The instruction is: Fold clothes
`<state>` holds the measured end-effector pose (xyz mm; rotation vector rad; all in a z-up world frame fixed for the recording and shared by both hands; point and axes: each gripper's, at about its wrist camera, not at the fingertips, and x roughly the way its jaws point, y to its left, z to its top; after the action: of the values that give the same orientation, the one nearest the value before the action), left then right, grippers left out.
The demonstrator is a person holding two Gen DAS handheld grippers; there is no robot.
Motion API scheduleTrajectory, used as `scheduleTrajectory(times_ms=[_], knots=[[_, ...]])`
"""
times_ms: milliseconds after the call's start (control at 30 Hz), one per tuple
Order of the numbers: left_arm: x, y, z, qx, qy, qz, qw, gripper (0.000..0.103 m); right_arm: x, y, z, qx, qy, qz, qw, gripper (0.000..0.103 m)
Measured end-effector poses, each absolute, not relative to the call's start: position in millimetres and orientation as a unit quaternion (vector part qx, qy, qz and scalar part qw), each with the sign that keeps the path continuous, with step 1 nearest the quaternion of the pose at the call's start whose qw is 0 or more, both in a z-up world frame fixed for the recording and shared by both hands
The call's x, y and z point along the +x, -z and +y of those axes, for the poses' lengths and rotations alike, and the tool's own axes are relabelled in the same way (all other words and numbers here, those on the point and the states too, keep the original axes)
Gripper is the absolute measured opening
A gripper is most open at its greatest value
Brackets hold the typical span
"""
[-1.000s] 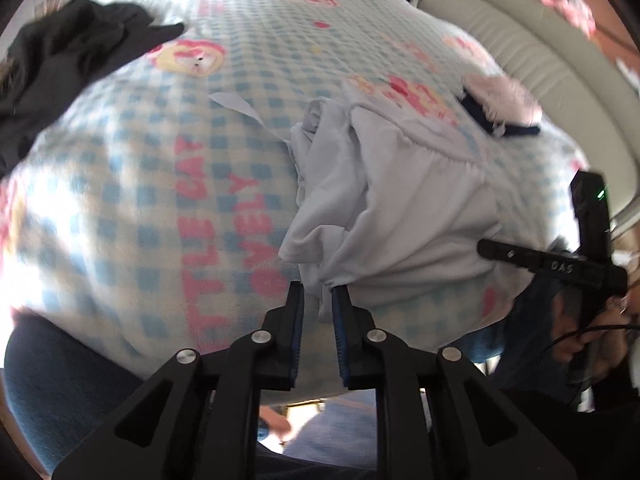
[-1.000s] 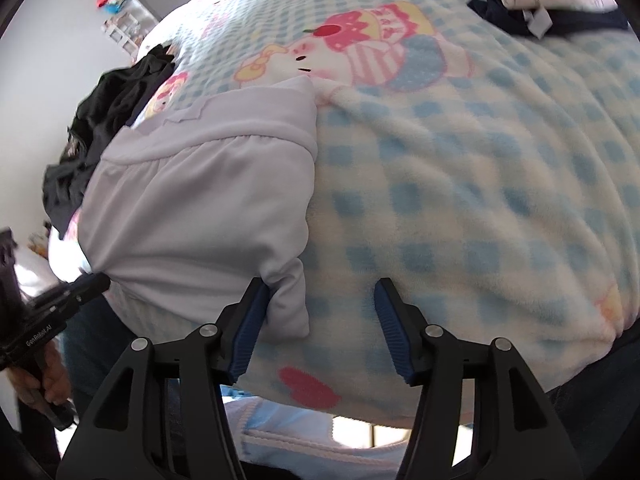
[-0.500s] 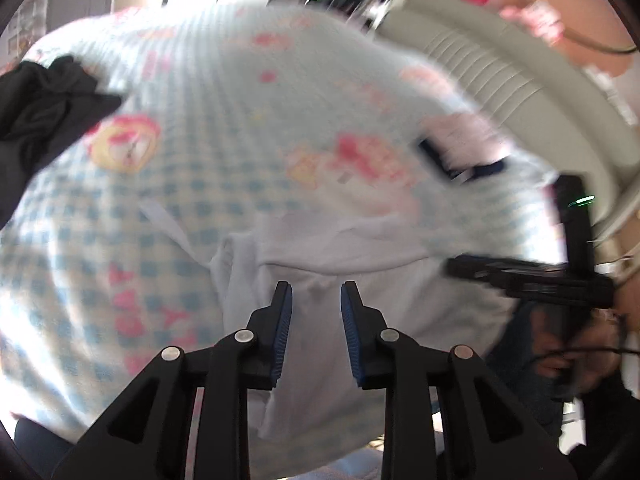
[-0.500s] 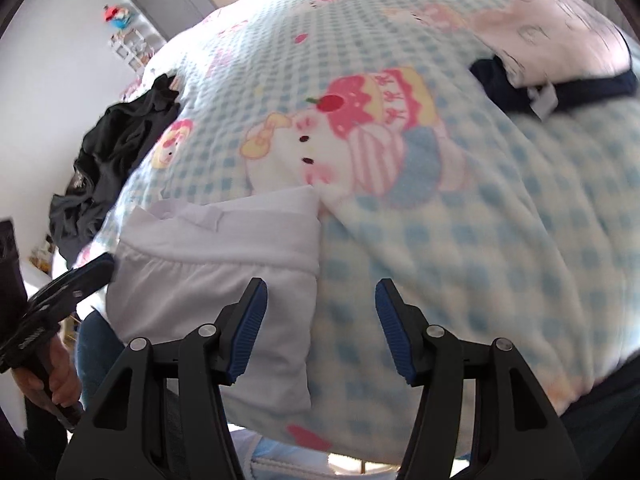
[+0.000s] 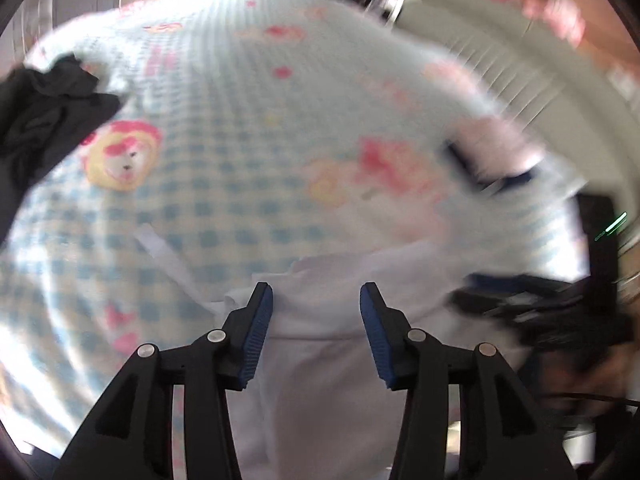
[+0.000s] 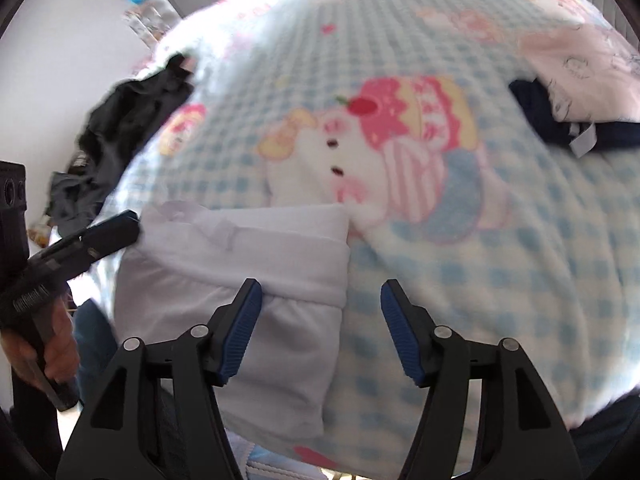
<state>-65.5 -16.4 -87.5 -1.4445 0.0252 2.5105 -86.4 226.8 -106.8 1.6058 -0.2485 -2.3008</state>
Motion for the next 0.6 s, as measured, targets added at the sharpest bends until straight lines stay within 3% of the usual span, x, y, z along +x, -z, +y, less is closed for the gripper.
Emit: scheduleTrajectory(times_ms=[67, 133, 233, 367, 500, 533, 600], knots=[[-70.0, 94.6, -20.4, -0.508, -0.856, 0.032, 0.089, 0.042, -90.6, 112.5, 227.0, 0.568, 0.802, -0.098, 0.156, 0.064], [-68.6, 90.3, -38.6, -0.515, -0.853, -0.018, 0.085, 0.043, -90.1, 110.5, 230.2, 0.562, 0.809, -0.094, 0.146, 0.064], [-60.3, 87.5, -52.1, -0.513, -0.855, -0.029, 0.074, 0.045, -86.6, 101.9, 244.4, 0.545, 0.825, -0.092, 0.119, 0.064], [-45.1, 77.2, -69.2, -0.488, -0.855, -0.126, 0.126, 0.043, -75.7, 83.4, 264.7, 0.521, 0.828, -0.154, 0.134, 0.064], [-46.6, 95.9, -61.7, -0.525, -0.838, -0.110, 0.105, 0.043, -65.7, 88.3, 245.8, 0.530, 0.824, -0.122, 0.159, 0.063], [-47.2, 101.2, -59.4, -0.535, -0.833, -0.103, 0.097, 0.045, -65.0, 97.1, 240.1, 0.542, 0.818, -0.111, 0.159, 0.063], [-48.4, 111.7, -54.8, -0.555, -0.823, -0.089, 0.083, 0.063, -64.8, 117.4, 237.5, 0.572, 0.802, -0.096, 0.141, 0.063]])
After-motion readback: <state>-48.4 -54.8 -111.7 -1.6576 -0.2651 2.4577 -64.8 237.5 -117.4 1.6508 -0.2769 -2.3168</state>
